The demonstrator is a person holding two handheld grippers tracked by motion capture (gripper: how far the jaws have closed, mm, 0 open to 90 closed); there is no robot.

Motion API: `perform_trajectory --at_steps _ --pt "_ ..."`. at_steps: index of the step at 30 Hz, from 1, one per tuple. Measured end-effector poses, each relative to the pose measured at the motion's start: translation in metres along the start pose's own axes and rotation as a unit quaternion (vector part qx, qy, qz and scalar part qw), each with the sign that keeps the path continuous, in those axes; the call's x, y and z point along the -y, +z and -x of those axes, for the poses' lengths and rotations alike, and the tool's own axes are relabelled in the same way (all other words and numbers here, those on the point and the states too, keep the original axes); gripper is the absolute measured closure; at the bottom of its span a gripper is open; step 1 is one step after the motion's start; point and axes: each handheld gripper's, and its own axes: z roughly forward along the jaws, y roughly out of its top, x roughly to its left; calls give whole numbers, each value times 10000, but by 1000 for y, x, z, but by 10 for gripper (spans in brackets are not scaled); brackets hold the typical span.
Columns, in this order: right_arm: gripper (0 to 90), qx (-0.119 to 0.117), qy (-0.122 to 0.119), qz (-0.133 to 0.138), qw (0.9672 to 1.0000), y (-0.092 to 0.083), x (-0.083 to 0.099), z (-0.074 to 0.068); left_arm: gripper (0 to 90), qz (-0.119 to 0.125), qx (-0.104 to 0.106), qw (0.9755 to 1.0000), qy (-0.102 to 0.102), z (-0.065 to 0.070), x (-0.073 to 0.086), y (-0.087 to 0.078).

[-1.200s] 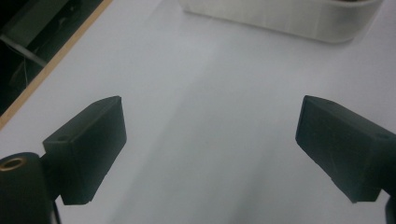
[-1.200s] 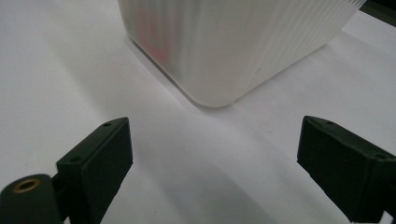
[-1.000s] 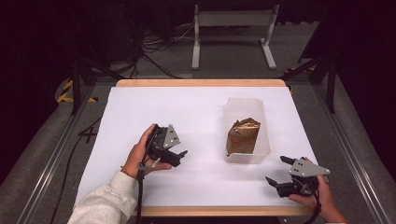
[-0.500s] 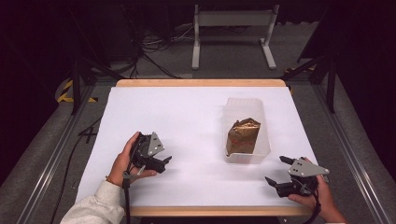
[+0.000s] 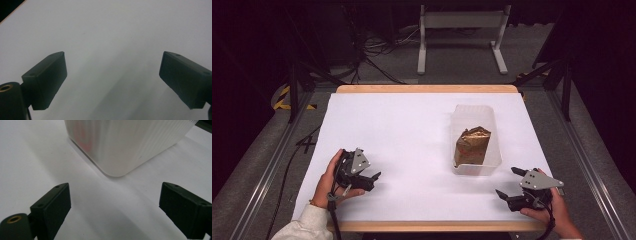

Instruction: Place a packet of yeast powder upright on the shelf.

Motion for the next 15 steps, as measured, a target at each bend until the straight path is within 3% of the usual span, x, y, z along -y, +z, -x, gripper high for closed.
perform_trajectory --at_steps 3,4,11,15 --pt "109 2 -8 -4 10000 0 0 -1 80 8 -46 10000 -75 -1 6 -2" --pt "110 -1 -25 -12 10000 0 0 -1 80 71 8 9998 -211 -4 14 -6" --pt "110 -10 -6 -8 10000 0 0 -1 73 264 19 9977 -618 -17 38 -20" --pt "109 -5 -9 -2 10000 0 -1 0 69 254 -61 9970 -730 -22 51 -24"
